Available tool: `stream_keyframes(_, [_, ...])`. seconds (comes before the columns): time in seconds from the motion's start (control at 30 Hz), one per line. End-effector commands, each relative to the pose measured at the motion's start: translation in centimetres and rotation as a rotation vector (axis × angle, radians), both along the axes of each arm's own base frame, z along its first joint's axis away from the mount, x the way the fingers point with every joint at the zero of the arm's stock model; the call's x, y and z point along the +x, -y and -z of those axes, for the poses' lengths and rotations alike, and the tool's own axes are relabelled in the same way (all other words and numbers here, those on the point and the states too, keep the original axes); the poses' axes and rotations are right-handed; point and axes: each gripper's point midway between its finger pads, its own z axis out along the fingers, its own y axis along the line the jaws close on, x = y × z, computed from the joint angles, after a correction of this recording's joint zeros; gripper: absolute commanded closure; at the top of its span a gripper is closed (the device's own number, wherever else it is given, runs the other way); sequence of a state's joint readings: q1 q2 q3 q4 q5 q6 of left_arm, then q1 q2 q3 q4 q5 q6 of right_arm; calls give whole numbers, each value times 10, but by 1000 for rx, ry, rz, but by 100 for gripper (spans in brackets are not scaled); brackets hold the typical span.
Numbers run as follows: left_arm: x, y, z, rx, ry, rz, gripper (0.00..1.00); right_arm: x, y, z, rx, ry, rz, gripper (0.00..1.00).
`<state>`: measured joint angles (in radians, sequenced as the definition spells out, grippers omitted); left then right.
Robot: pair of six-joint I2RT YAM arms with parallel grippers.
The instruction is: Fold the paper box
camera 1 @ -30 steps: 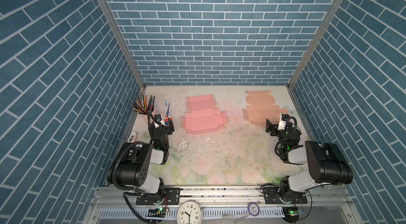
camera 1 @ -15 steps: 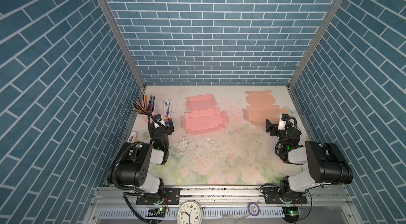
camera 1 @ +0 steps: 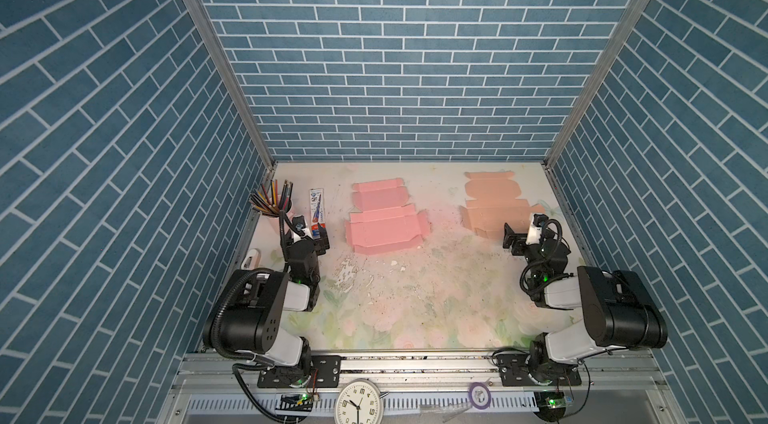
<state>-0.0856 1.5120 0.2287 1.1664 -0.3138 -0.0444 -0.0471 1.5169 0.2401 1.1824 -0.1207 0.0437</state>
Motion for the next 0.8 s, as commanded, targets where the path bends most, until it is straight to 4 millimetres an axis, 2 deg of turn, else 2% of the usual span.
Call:
stream_keyframes(0.0, [4,1,-13,6,45,-1,13,5,4,-1,-22,-1,13,2])
stream_keyframes(0.77, [3,1,-13,6,46,0,13,4,2,-3,-31,9,-2,1])
